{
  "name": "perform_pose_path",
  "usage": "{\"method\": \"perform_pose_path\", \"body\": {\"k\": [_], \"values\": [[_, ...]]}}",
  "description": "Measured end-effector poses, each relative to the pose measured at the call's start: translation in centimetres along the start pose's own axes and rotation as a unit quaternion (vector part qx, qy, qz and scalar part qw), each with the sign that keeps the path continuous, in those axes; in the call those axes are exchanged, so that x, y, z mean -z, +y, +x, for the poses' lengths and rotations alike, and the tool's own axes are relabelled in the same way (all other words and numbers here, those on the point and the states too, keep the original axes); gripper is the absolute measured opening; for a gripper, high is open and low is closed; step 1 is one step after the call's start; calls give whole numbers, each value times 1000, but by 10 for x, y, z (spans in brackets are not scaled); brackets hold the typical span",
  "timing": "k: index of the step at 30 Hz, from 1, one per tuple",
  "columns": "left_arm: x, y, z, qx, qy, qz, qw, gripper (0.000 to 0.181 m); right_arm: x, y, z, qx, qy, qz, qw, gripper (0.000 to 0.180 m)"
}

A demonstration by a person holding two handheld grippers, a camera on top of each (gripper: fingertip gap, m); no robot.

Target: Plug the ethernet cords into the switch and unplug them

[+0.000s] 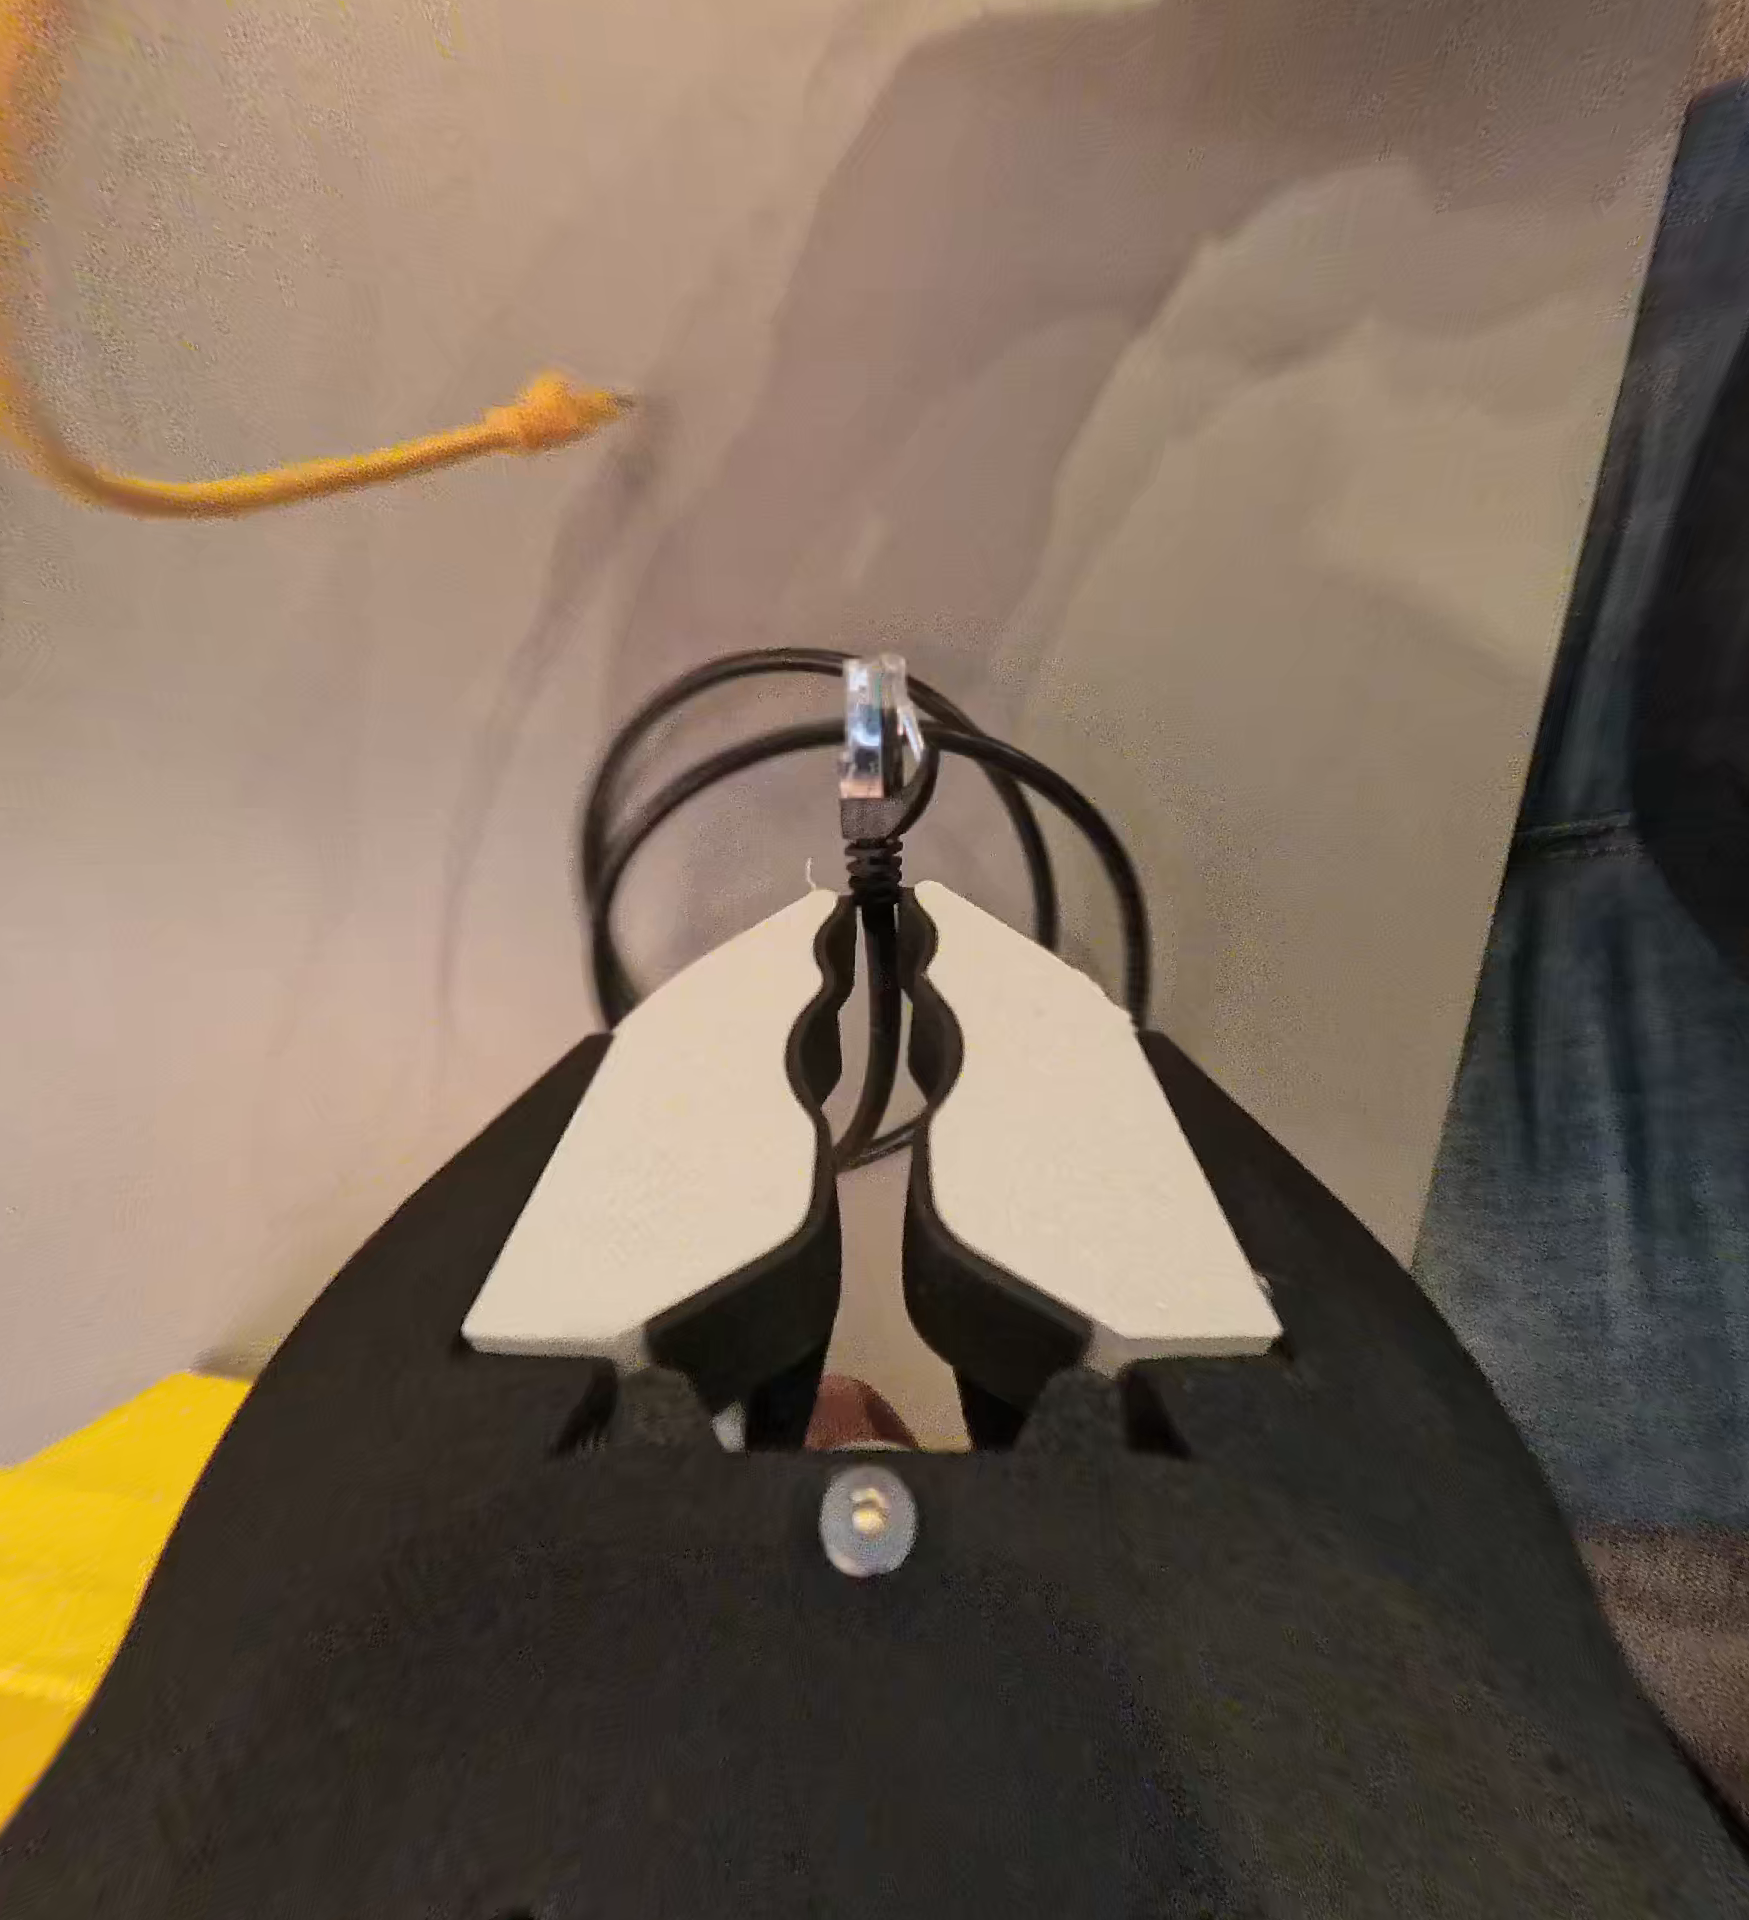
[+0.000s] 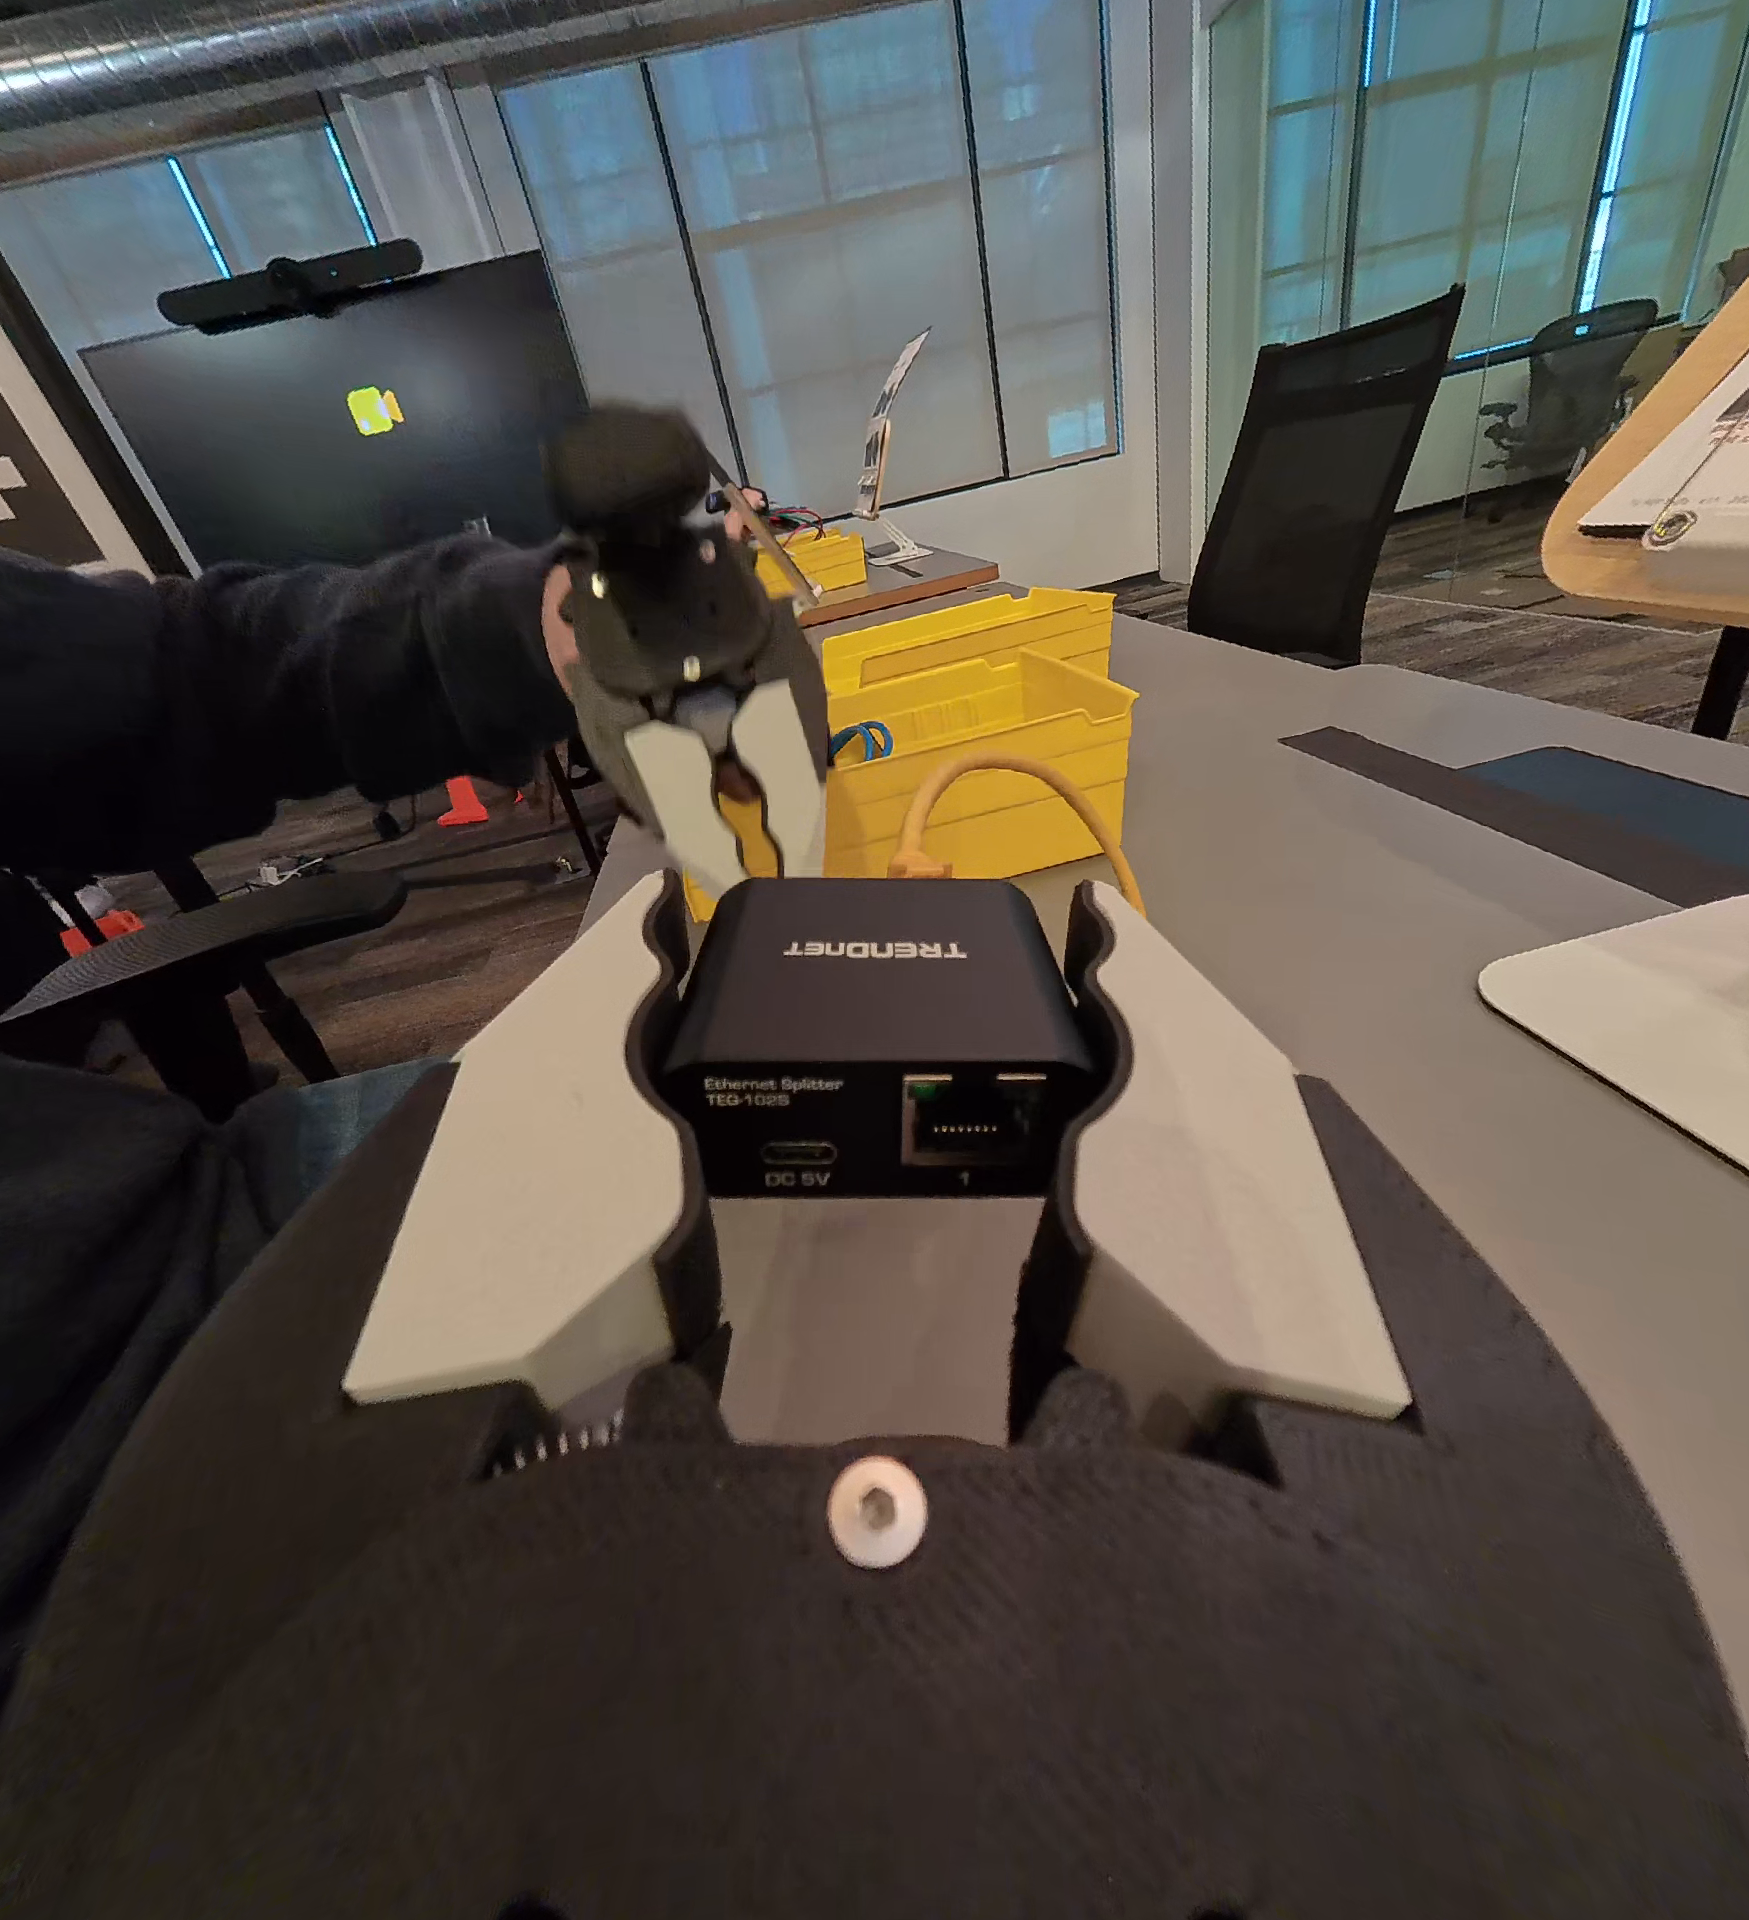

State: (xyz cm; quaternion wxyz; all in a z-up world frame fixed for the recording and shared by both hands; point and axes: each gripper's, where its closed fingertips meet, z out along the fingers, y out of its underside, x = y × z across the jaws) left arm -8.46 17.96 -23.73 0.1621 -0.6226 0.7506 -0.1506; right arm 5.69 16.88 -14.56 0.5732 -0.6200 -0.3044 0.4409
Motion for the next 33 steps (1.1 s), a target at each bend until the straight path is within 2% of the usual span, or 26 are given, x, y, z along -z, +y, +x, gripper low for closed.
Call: {"method": "perform_pose_path", "body": {"k": [1, 4, 7, 9, 10, 11, 12, 15, 18, 20, 24, 27, 32, 33], "values": [[-12, 4, 5, -21, 2, -19, 1000, 7, 1, 0, 0, 0, 1, 1, 1000, 73], [-35, 11, 19, -106, 3, -46, 993, 7, 2, 0, 2, -3, 2, 2, 1000, 73], [-40, 20, 15, -162, -23, -72, 984, 7, 2, 2, 3, -5, 1, 3, 1000, 73], [-32, 23, 5, -126, -55, -77, 988, 13, 2, 2, 3, -5, 1, 3, 1000, 73], [-25, 22, 3, -102, -66, -66, 990, 32, 3, 2, 3, -5, 1, 4, 1000, 73], [-18, 22, 3, -78, -79, -57, 992, 43, 3, 1, 4, -5, 2, 5, 1000, 73], [-9, 22, 6, -63, -95, -45, 992, 43, 4, 1, 4, -5, 2, 6, 1000, 73], [7, 23, 32, -37, -128, -22, 991, 35, 6, 0, 6, -8, 2, 10, 1000, 73], [-11, 29, 56, -24, -153, -47, 987, 27, 3, 3, 6, -13, -2, 10, 1000, 72], [-27, 43, 52, 1, -194, -94, 976, 26, -1, 5, 4, -15, -6, 7, 1000, 72], [-59, 59, 58, 52, -154, -123, 979, 23, -5, 4, -2, -6, -11, -1, 1000, 72], [-61, 68, 46, -4, -170, -154, 973, 0, -2, -1, -2, -6, -8, 5, 1000, 72], [-60, 71, 47, -95, -127, -189, 969, 0, -1, -2, -1, -9, -9, 11, 1000, 72], [-63, 73, 54, -152, -97, -196, 964, 0, -1, -2, -1, -9, -10, 11, 1000, 72]]}}
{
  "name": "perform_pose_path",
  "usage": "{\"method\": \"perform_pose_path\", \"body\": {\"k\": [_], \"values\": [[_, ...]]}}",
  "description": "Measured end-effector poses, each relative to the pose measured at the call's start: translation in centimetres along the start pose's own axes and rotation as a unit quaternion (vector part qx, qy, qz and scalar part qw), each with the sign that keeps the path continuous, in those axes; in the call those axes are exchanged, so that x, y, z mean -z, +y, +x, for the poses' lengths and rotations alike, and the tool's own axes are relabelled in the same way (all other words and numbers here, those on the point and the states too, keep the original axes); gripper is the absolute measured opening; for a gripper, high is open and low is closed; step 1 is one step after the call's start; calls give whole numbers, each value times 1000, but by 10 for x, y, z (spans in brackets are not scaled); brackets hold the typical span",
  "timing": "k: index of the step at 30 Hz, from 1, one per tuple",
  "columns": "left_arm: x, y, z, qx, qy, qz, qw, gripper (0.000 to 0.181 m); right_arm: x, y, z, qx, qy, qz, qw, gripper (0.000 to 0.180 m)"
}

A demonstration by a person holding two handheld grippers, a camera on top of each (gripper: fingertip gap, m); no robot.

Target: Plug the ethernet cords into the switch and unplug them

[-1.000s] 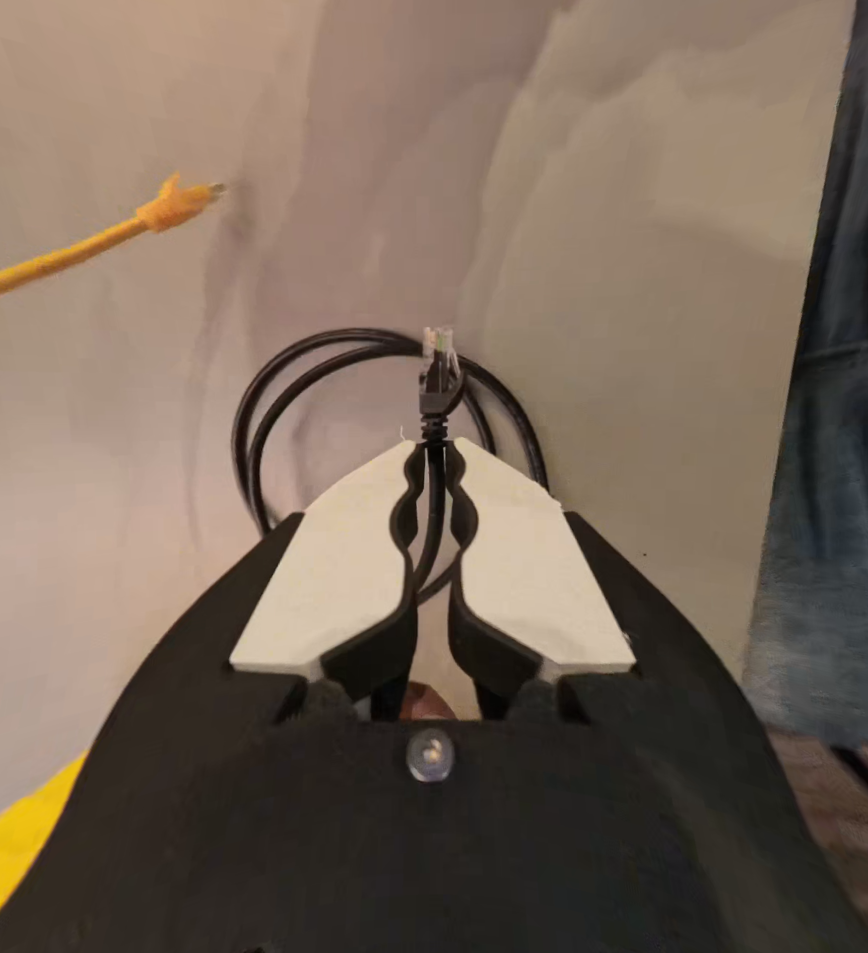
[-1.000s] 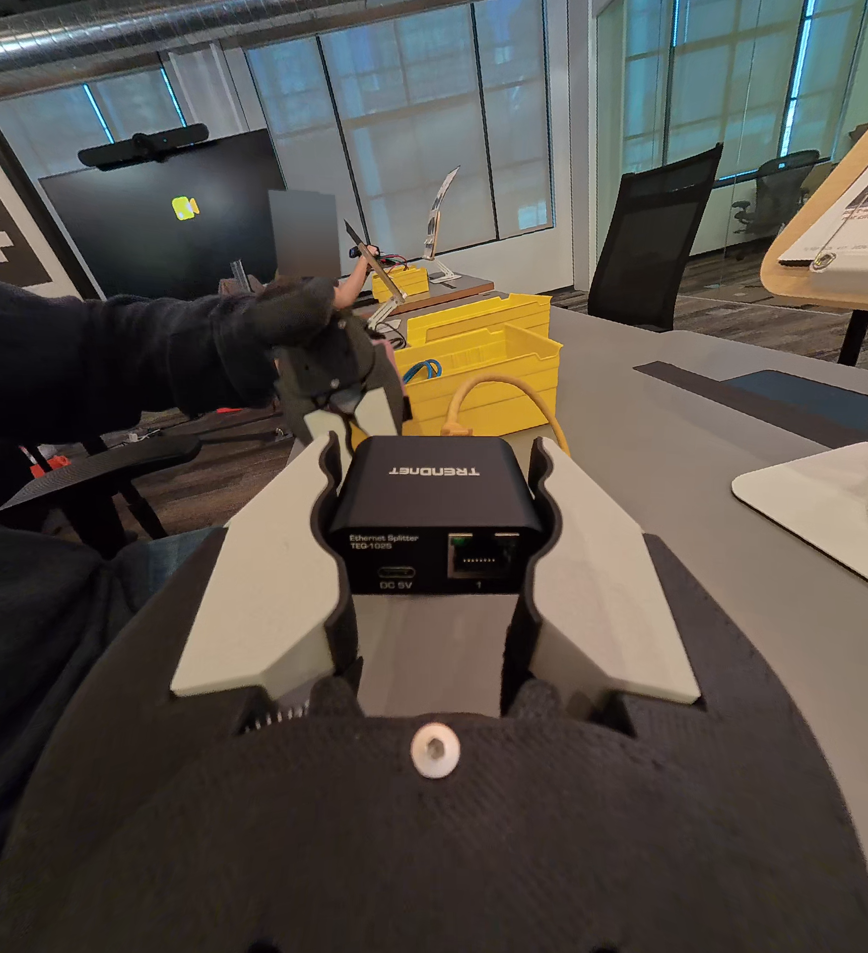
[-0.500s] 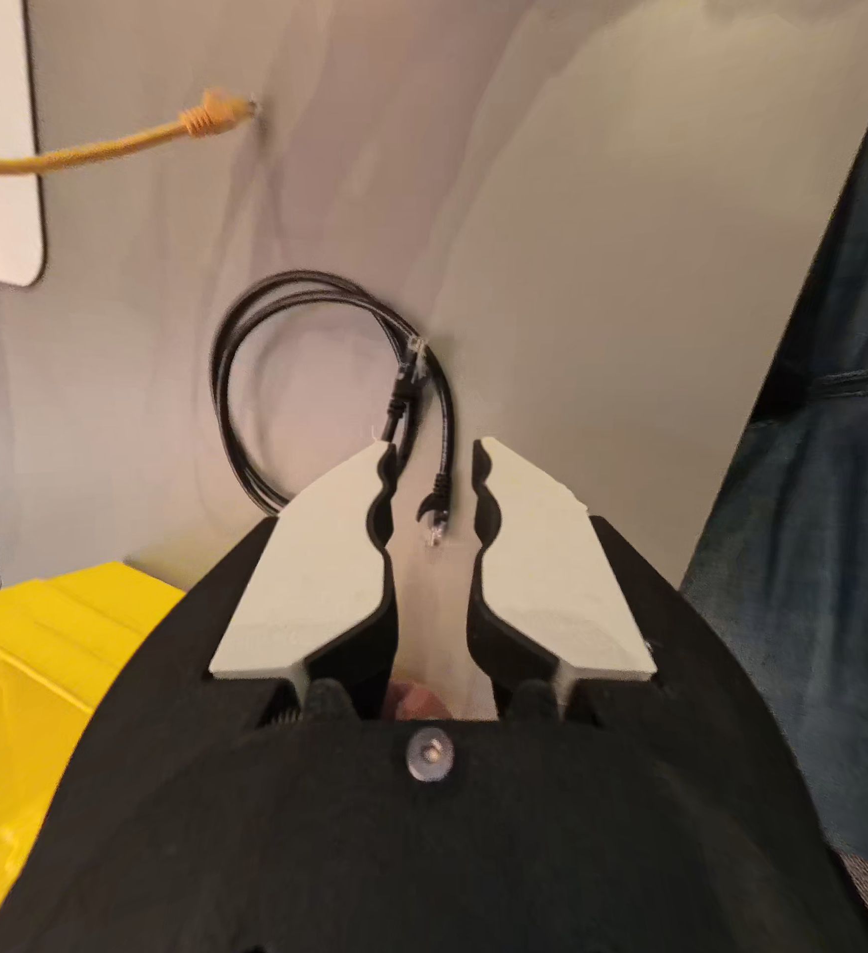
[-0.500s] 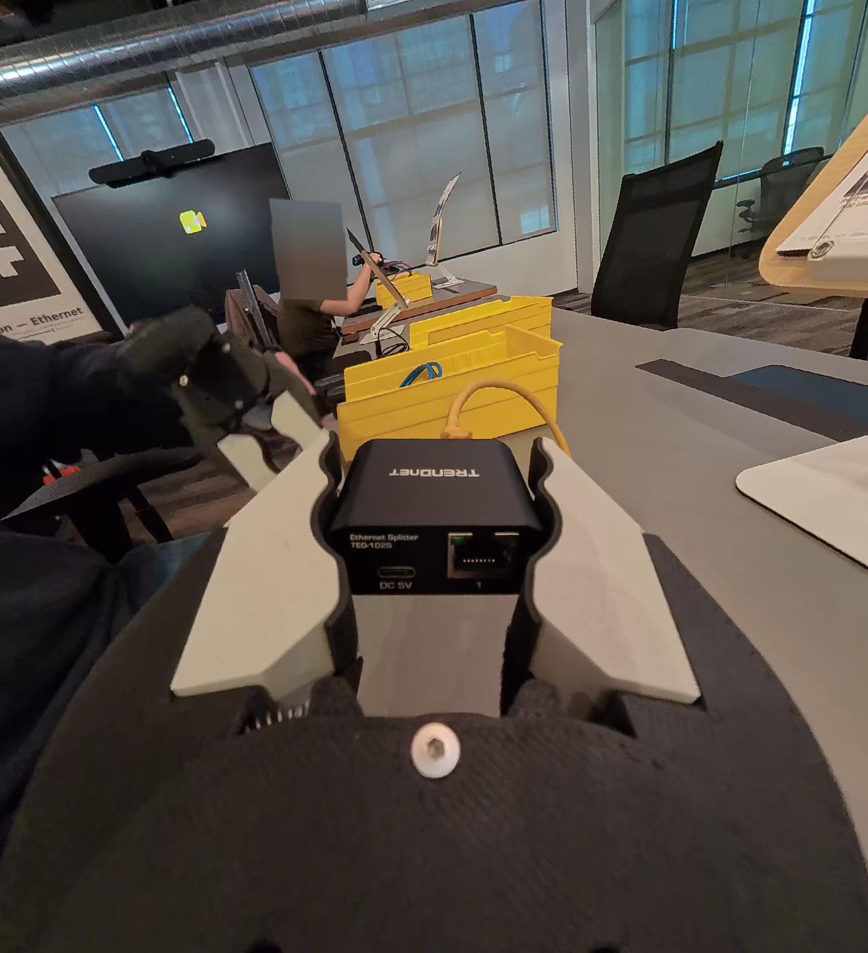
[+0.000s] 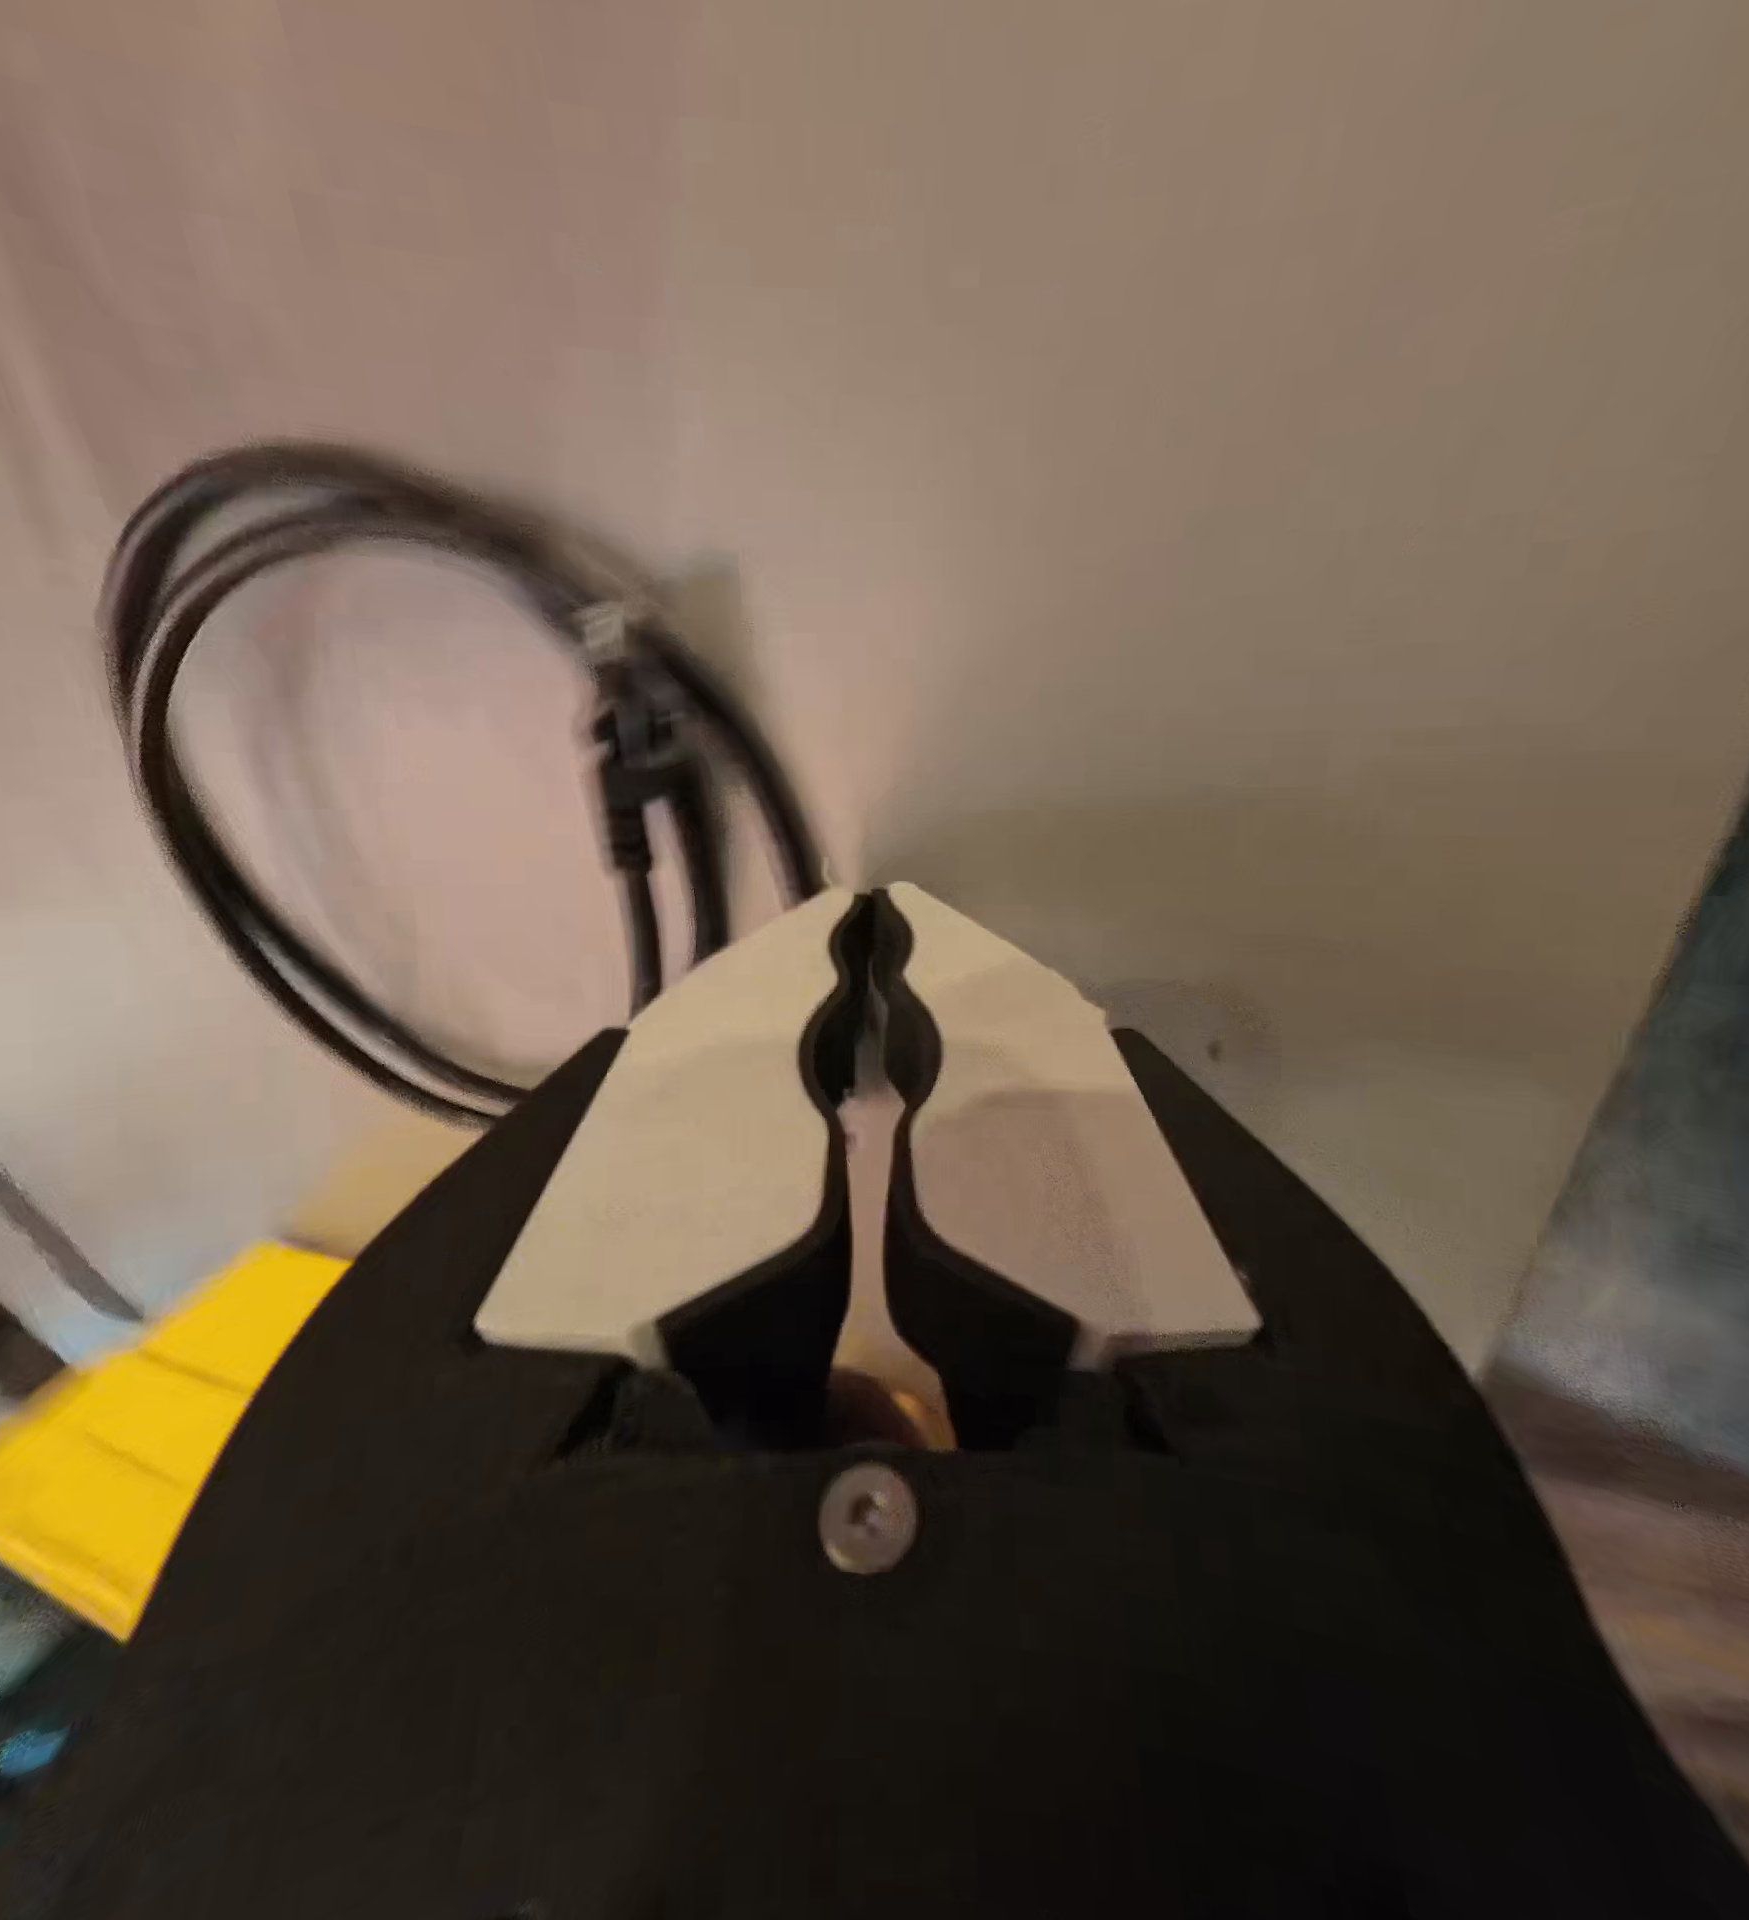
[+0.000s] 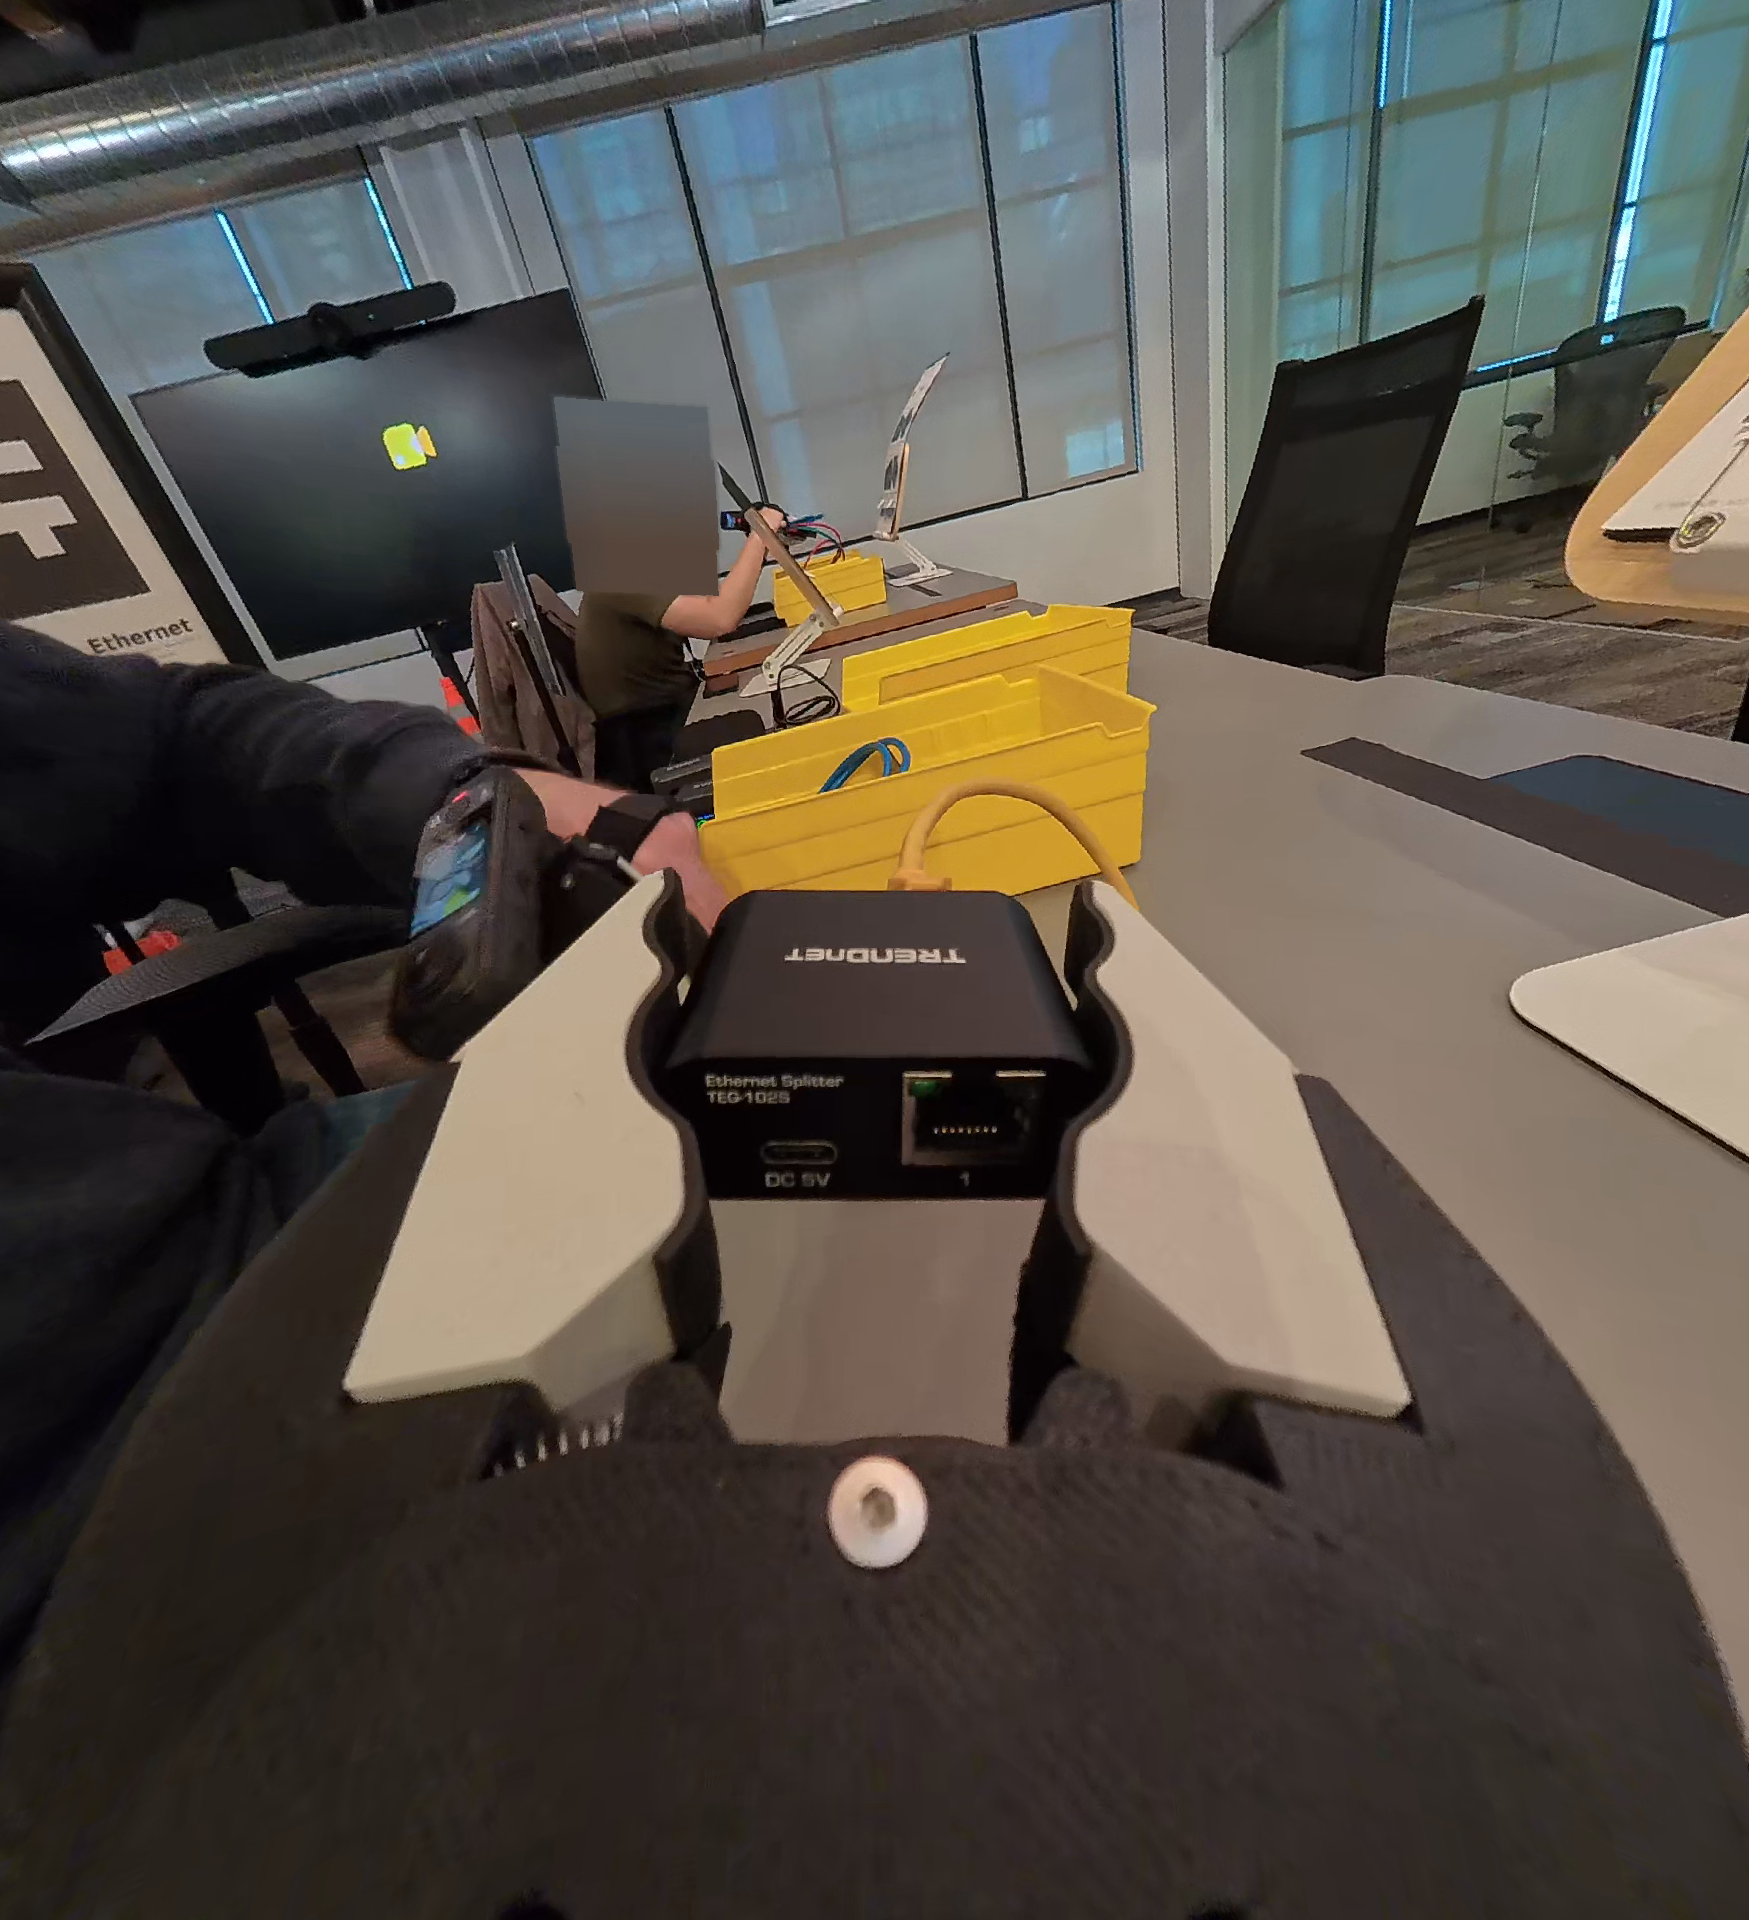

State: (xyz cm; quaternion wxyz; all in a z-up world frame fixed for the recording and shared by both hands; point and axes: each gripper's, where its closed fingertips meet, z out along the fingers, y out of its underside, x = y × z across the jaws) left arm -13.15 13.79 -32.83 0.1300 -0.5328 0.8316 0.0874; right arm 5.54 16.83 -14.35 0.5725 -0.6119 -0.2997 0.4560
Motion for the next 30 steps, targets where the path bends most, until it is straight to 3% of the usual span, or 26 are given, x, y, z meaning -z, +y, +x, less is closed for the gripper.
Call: {"method": "perform_pose_path", "body": {"k": [5, 8, 11, 13, 16, 19, 21, 23, 25, 28, 30], "values": [[1, 8, -3, -234, -45, -17, 971, 0, 2, 0, 0, -1, -1, 1, 1000, 73], [6, 14, -22, -106, -56, -10, 993, 0, 5, -2, 2, 0, 2, 5, 1000, 72], [19, -11, -26, 97, -15, 77, 992, 38, 7, -4, 3, -3, 2, 11, 1000, 72], [18, -22, -31, 153, -19, 92, 984, 50, 6, -3, 4, -8, 0, 13, 1000, 72], [-1, -28, -24, 179, 9, 63, 982, 49, 2, 1, 2, -11, -6, 7, 1000, 72], [-6, -37, -35, 231, 42, 82, 969, 18, 1, 1, 0, -8, -7, 4, 1000, 72], [-7, -38, -34, 145, 47, 88, 984, 15, 3, -2, 0, -7, -4, 8, 1000, 72], [-5, -34, -29, -12, 26, 71, 997, 14, 5, -4, 2, -9, -3, 15, 1000, 73], [0, -29, -13, -216, 11, 58, 975, 14, 7, -5, 2, -11, -3, 18, 1000, 73], [4, -10, -14, -342, -38, -7, 939, 19, 7, -3, 3, -11, -3, 15, 1000, 73], [10, 4, -17, -304, -34, -21, 952, 66, 8, -4, 2, -10, -3, 16, 1000, 73]]}}
